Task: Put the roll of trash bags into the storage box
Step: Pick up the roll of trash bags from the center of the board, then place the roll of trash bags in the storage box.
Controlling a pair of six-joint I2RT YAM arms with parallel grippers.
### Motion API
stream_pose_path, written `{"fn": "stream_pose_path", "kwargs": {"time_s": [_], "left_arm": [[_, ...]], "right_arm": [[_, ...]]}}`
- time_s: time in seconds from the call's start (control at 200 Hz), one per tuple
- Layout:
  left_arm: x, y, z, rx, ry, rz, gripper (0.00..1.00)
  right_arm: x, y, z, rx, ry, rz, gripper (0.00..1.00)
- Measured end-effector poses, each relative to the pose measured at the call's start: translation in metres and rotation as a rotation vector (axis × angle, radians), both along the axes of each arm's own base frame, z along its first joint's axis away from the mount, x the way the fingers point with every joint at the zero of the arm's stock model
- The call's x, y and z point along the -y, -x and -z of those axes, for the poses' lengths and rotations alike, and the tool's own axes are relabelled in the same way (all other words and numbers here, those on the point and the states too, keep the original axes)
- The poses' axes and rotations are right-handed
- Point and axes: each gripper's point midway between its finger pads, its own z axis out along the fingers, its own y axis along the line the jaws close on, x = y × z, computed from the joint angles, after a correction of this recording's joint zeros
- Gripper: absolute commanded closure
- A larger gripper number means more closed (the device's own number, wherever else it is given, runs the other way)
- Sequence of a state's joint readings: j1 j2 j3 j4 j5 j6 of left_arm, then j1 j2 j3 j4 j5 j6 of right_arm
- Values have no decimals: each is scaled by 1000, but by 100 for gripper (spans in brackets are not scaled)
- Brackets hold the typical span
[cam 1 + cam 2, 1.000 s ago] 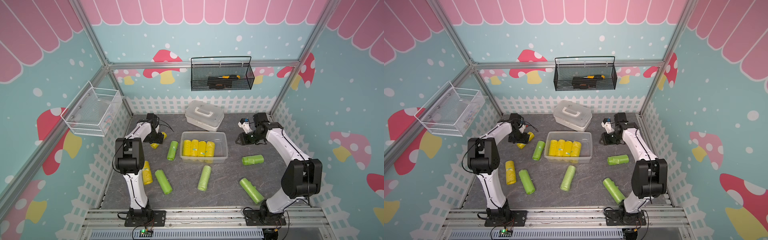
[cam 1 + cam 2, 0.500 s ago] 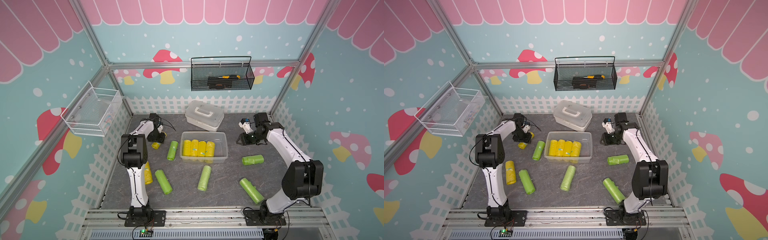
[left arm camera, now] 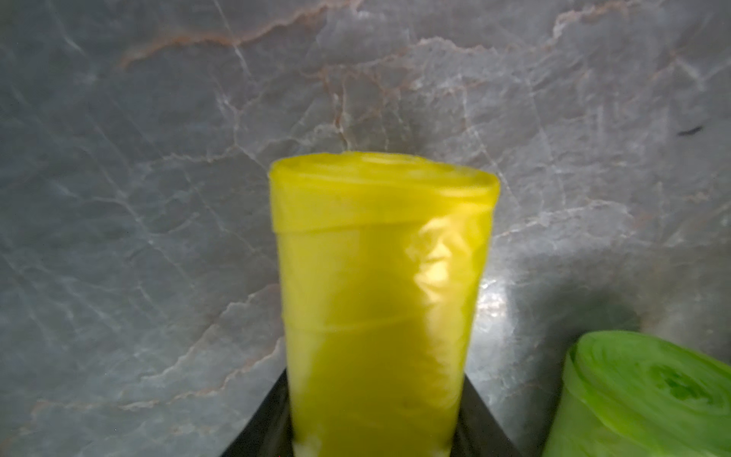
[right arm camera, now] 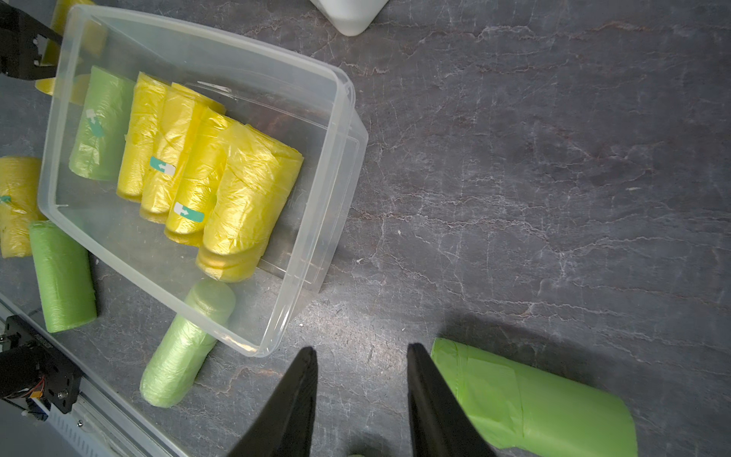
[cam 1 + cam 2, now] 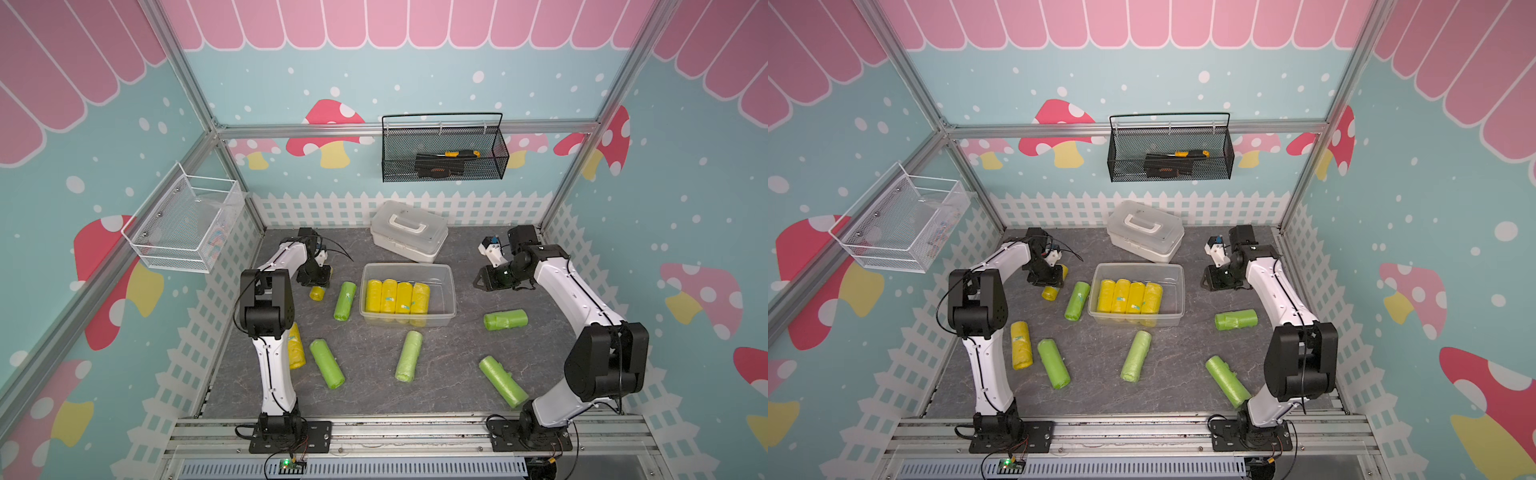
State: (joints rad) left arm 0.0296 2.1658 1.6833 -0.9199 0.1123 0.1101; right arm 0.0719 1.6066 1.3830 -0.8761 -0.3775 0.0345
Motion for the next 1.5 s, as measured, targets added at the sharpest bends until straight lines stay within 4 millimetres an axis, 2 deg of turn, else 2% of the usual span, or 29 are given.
{"fn": "stream_pose_path", "kwargs": {"time_s": [0.065, 0.135, 0.27, 0.375, 0.46, 0.54, 0.615, 0.74, 0.811, 0.891, 0.981, 1.201, 1.351, 1.501], "left_arm": [[5, 8, -9, 10, 21, -25, 64], [12, 13, -27, 47, 45, -48, 63], [38, 9, -88, 202, 87, -41, 63], [73, 10, -141, 338, 130, 1, 63], [106, 17, -172, 415, 185, 39, 62], [137, 26, -189, 452, 243, 68, 61], [167, 35, -195, 457, 301, 98, 61], [224, 51, -190, 424, 384, 159, 61], [259, 63, -181, 389, 421, 206, 61], [297, 74, -164, 332, 450, 248, 61], [328, 84, -137, 266, 466, 264, 61], [372, 95, -79, 138, 508, 233, 61], [384, 92, -59, 102, 528, 198, 61], [394, 83, -53, 102, 547, 171, 61]], "right_arm": [[0, 0, 0, 0, 2, 1, 60], [0, 0, 0, 1, 3, 1, 60], [1, 0, 0, 1, 4, 1, 60], [1, 0, 0, 0, 4, 1, 60], [1, 0, 1, -1, 4, 1, 60], [1, 1, 1, -2, 4, 1, 60], [1, 2, 1, -3, 4, 1, 60], [1, 5, 1, -3, 4, 1, 61], [1, 6, 1, -2, 4, 1, 61], [1, 6, 1, -2, 3, 1, 60], [1, 9, 2, -6, 4, 1, 60], [1, 11, 4, -12, 4, 1, 61], [1, 11, 4, -12, 5, 1, 60], [1, 11, 4, -12, 4, 1, 61]]}}
